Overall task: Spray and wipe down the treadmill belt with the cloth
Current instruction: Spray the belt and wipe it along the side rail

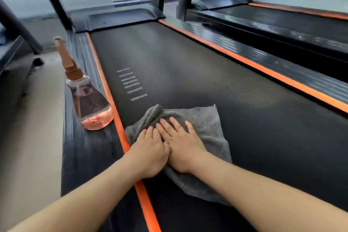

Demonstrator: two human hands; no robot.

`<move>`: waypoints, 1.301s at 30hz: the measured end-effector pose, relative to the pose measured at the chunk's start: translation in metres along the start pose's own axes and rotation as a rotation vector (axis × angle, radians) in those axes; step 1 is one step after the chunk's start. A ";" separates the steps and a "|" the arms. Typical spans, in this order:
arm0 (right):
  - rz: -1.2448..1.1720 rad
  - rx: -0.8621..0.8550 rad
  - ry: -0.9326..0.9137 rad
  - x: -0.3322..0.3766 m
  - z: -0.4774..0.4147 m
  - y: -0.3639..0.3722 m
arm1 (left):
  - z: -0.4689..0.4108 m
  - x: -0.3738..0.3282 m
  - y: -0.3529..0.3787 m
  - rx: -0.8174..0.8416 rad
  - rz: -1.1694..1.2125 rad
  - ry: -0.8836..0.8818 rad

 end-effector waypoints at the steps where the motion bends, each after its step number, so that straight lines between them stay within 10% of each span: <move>1: -0.011 -0.001 -0.029 0.007 0.001 -0.001 | 0.006 0.002 0.001 0.015 -0.031 -0.007; 6: -0.061 0.000 -0.023 -0.021 0.025 -0.009 | -0.007 -0.023 -0.002 0.004 0.005 -0.037; 16: 0.039 0.170 0.577 -0.247 0.179 -0.013 | -0.107 -0.250 -0.089 -0.072 0.526 0.226; 25: -0.026 0.097 0.713 -0.332 0.085 -0.030 | -0.220 -0.215 -0.119 -0.286 0.563 0.170; 39: -0.071 0.137 0.481 -0.241 0.127 -0.013 | -0.113 -0.201 -0.073 -0.186 0.491 0.095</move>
Point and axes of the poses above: each hand's wrist, its own z-axis away from the middle knuckle, its own y-axis out of the palm, x = y × z, the point moved 7 cm from there along -z, towards the middle knuckle, and after that the axes turned 11 degrees about -y, right-handed, at the moved point
